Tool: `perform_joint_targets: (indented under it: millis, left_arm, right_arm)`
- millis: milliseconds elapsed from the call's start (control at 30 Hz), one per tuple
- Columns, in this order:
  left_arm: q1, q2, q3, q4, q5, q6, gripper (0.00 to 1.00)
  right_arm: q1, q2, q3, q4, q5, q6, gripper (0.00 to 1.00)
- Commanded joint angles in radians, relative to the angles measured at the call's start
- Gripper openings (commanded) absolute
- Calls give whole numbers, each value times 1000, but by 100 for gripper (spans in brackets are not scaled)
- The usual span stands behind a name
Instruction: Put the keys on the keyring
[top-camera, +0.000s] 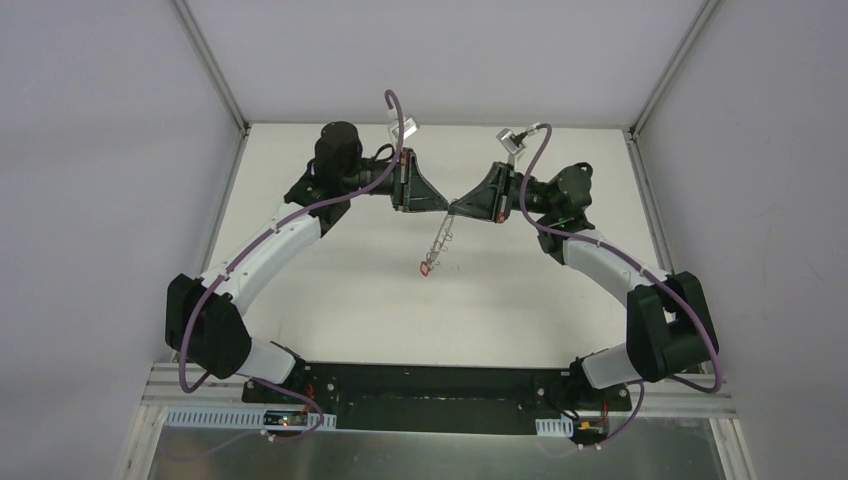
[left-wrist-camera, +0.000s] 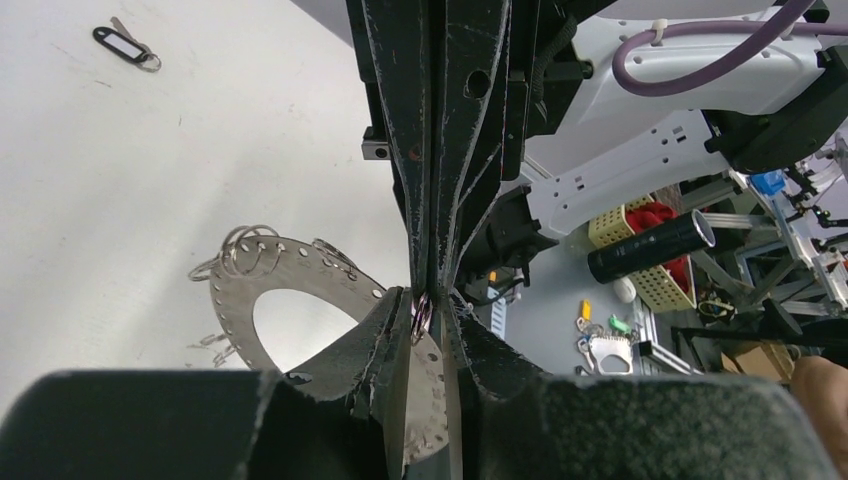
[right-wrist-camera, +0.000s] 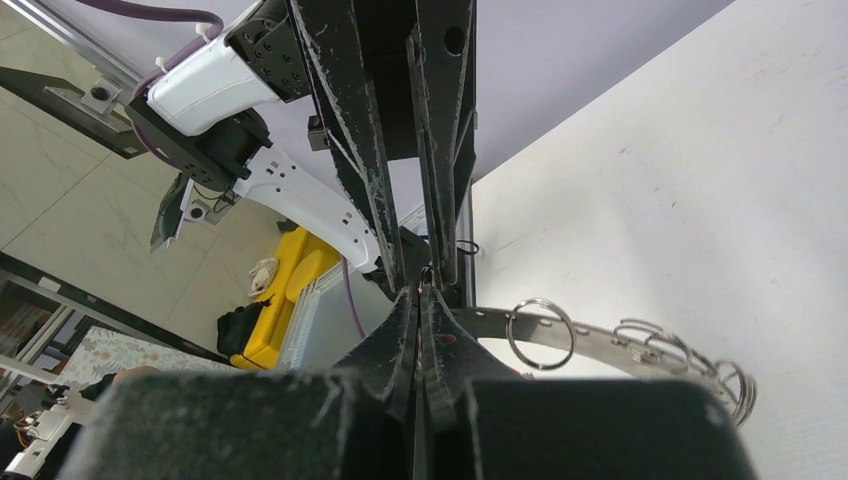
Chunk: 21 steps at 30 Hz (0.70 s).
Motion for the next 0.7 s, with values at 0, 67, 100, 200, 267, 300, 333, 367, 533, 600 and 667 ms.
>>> perform_joint_targets:
  millis: [0, 67, 100, 200, 267, 300, 333, 367, 533, 600, 667]
  left_arm:
    - [-1, 2, -7, 53, 51, -13, 19]
    - [-1, -2, -11, 48, 52, -4, 21]
    - [-1, -5, -16, 48, 52, 0, 23]
    - [-1, -17, -32, 50, 52, 11, 27]
    - [-1, -23, -45, 55, 53, 16, 28]
    - [-1, -25, -49, 59, 53, 15, 28]
    - [-1, -27, -53, 60, 53, 15, 28]
    - [-1, -26, -54, 60, 53, 15, 27]
    - [-1, -13, -55, 88, 52, -8, 24]
    - [-1, -7, -51, 109, 52, -29, 22]
    - [-3, -1, -45, 126, 53, -46, 20]
  right_arm:
    - [-13, -6, -8, 87, 14, 17, 0]
    - [-16, -9, -12, 89, 13, 16, 0]
    - [-19, -10, -14, 90, 14, 16, 0]
    - [-27, -15, -20, 92, 16, 15, 0]
    - [-31, -17, -24, 94, 17, 14, 0]
    - [-32, -20, -24, 96, 17, 13, 0]
    - [-33, -20, -25, 98, 19, 16, 0]
    - [-33, -21, -26, 98, 19, 17, 0]
    - [-35, -18, -27, 106, 21, 20, 0]
    - [-35, -13, -28, 106, 21, 22, 0]
    - [-35, -14, -28, 107, 22, 23, 0]
